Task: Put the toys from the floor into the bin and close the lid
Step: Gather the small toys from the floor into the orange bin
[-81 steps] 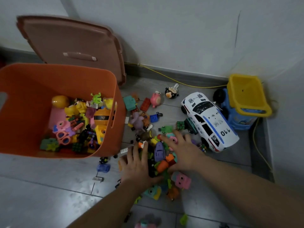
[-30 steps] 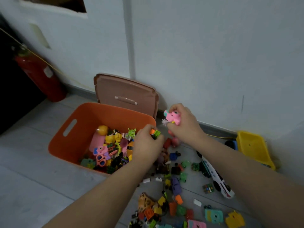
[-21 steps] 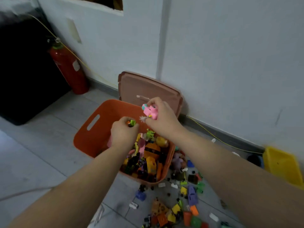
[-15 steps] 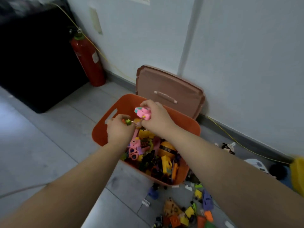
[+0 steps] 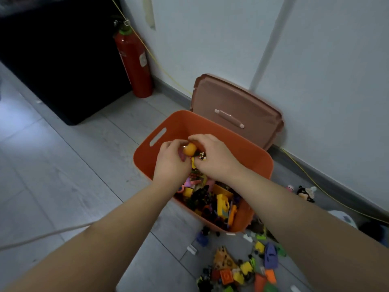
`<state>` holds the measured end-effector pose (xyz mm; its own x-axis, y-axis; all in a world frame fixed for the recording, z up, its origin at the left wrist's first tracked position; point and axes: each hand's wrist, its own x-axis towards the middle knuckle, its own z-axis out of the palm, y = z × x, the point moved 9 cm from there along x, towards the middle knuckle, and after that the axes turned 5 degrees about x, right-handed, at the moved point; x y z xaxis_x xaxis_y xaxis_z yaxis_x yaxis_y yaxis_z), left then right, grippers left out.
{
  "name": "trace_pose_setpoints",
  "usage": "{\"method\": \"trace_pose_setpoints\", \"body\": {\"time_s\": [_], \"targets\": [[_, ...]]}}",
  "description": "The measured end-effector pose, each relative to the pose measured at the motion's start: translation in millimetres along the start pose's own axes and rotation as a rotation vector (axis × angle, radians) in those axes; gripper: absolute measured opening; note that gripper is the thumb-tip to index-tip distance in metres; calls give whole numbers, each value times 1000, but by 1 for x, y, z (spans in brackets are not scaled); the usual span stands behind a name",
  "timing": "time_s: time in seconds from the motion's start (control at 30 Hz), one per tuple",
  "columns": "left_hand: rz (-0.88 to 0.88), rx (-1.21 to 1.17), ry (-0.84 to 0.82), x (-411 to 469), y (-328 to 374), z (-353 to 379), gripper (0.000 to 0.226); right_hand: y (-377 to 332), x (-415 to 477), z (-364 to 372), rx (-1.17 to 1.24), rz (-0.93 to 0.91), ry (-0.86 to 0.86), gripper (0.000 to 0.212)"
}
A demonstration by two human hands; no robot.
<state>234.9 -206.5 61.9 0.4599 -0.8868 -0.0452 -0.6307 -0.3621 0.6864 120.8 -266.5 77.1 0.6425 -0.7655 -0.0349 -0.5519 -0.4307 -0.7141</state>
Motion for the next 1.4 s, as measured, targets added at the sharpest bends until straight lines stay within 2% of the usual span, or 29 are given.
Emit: {"method": "trace_pose_setpoints", "body": {"time_s": [0.1, 0.37, 0.5, 0.6, 0.73, 0.8, 0.9, 1.0, 1.07, 1.13, 1.2, 1.3, 1.4], "targets": [[113, -5, -58, -18, 33, 26, 43, 9, -27, -33, -47, -25, 121, 59], [421, -16, -177, -87, 141, 102, 40, 73, -160, -115, -90, 71, 444, 48], [639, -40, -252, -142, 180, 135, 37, 116, -227, -123, -173, 134, 476, 43], [736, -14, -416, -184, 187, 179, 37, 151, -282, -115, -207, 232, 449, 43], [755, 147, -629, -218, 153, 237, 43, 192, -341, -71, -264, 354, 243, 47], [711, 267, -736, -227, 123, 262, 48, 209, -370, -44, -313, 390, 127, 49], [649, 473, -787, -232, 72, 280, 58, 231, -411, -14, -342, 490, 46, 50], [614, 677, -798, -240, 27, 284, 82, 249, -457, 5, -331, 669, 83, 59], [597, 810, -858, -247, 1, 284, 107, 260, -486, 17, -335, 823, 80, 67], [610, 928, -929, -256, -19, 286, 128, 273, -510, 32, -268, 982, 59, 85], [584, 954, -980, -262, -32, 287, 137, 283, -525, 46, -144, 1110, 42, 105], [498, 960, -1001, -267, -40, 290, 142, 285, -520, 56, -40, 1143, 43, 114], [490, 924, -940, -270, -26, 296, 134, 278, -494, 64, 20, 1031, 48, 110]]}}
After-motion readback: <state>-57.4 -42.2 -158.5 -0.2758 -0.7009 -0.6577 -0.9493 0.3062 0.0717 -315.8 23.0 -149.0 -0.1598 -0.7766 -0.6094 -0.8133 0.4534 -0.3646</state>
